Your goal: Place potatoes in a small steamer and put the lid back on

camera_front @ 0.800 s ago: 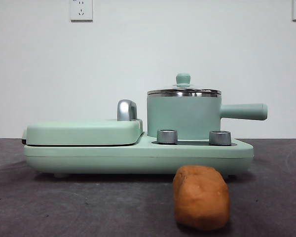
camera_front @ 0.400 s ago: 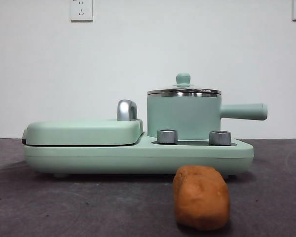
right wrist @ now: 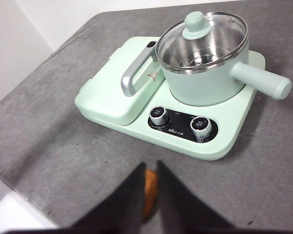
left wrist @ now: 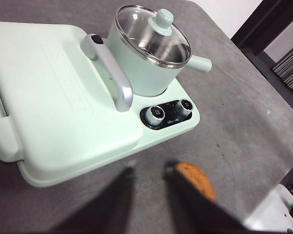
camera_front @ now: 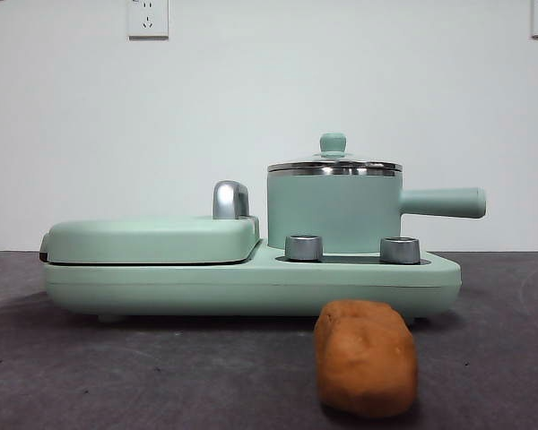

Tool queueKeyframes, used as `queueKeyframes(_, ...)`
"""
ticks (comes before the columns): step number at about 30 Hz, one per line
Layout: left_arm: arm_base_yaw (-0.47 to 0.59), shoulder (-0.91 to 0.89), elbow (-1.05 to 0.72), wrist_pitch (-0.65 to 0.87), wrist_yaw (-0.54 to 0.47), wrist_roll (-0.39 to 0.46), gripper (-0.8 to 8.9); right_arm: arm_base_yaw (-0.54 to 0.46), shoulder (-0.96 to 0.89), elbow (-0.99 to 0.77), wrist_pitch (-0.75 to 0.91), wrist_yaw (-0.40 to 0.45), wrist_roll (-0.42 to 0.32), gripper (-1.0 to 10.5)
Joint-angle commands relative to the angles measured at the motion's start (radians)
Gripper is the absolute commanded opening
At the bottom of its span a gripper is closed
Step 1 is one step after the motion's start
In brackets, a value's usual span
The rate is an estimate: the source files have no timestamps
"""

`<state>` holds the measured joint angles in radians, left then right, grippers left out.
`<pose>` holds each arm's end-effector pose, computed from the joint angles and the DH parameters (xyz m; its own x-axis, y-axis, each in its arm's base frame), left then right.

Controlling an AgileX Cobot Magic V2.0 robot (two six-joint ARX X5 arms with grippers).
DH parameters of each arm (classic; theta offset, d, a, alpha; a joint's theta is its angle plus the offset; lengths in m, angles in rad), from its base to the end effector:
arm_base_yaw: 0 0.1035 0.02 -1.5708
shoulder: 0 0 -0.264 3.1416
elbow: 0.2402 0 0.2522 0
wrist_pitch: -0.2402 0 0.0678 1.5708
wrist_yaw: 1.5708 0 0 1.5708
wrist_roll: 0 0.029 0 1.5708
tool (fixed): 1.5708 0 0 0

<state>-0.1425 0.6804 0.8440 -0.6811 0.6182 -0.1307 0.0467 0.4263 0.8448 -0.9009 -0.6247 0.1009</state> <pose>0.1225 -0.0346 0.3234 0.6187 -0.6743 -0.4031 0.5453 0.7380 -0.3975 0.0591 0.0197 0.3247 0.6905 0.6178 -0.3763 -0.5059 0.7843 0.3592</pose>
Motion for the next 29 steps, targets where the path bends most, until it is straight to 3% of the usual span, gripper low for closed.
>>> queueKeyframes(1, -0.005, 0.02, 0.019, 0.039, 0.007, -0.011, 3.83, 0.003, 0.004, 0.016, 0.01, 0.008, -0.011, 3.0)
queueKeyframes(3, -0.013, 0.034, 0.019, 0.065, 0.007, -0.021, 4.85, 0.003, 0.004, 0.016, 0.01, 0.024, -0.01, 4.8)
queueKeyframes(5, -0.024, 0.047, 0.019, 0.09, 0.007, -0.031, 5.2, 0.003, 0.003, 0.016, 0.01, 0.026, -0.01, 5.5)
queueKeyframes(17, -0.135, 0.235, 0.079, 0.158, 0.007, -0.038, 5.33, 0.003, 0.003, 0.016, 0.011, 0.026, -0.008, 5.5)
queueKeyframes(25, -0.228, 0.512, 0.294, 0.143, -0.002, -0.011, 5.32, 0.003, 0.003, 0.016, 0.011, 0.024, -0.008, 5.5)
queueKeyframes(29, -0.287, 0.679, 0.475, 0.072, -0.078, 0.05, 5.32, 0.003, 0.003, 0.016, 0.011, 0.024, -0.008, 5.5)
